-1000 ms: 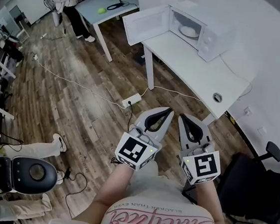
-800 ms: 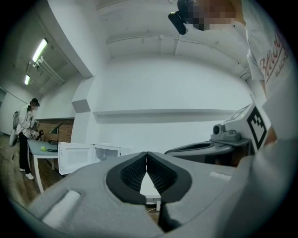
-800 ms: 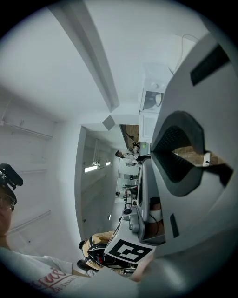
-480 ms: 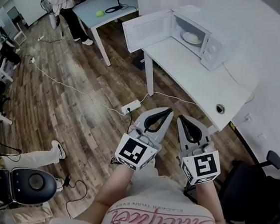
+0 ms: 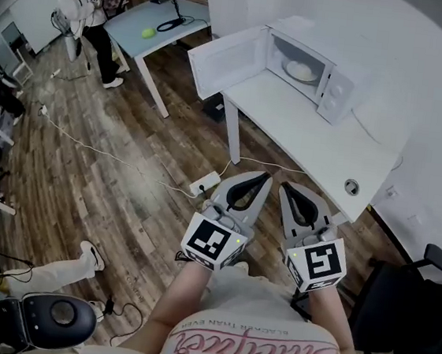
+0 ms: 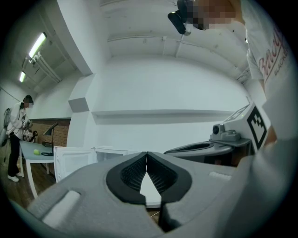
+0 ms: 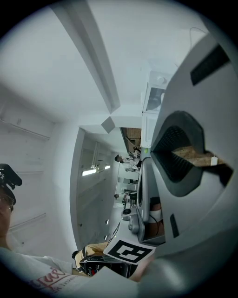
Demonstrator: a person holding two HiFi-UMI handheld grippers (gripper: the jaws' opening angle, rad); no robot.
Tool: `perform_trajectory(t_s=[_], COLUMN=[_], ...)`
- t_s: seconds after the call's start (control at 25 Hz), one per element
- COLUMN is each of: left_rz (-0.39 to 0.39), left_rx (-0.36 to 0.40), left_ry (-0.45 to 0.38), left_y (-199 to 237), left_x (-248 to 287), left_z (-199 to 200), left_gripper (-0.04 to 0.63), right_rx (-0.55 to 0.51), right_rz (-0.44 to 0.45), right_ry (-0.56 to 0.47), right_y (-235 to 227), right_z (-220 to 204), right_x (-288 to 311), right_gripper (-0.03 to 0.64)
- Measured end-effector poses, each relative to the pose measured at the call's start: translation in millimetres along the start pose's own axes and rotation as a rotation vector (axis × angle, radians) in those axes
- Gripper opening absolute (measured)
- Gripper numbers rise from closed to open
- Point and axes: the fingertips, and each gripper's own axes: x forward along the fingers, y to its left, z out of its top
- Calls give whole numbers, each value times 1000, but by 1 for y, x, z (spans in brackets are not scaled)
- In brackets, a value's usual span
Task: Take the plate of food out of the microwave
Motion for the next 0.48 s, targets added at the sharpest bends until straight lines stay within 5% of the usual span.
perform_trajectory(t_s=[0.48], left_rz=[-28], left_rx=[1], left_ry=[0], left_y=[40], left_x=[6], left_z=[-4], left_gripper=[6], right_rx=[2], right_rz=[-11], right_ry=[-5], right_y=[3], right_z=[0], right_x=[45], right_gripper=[11])
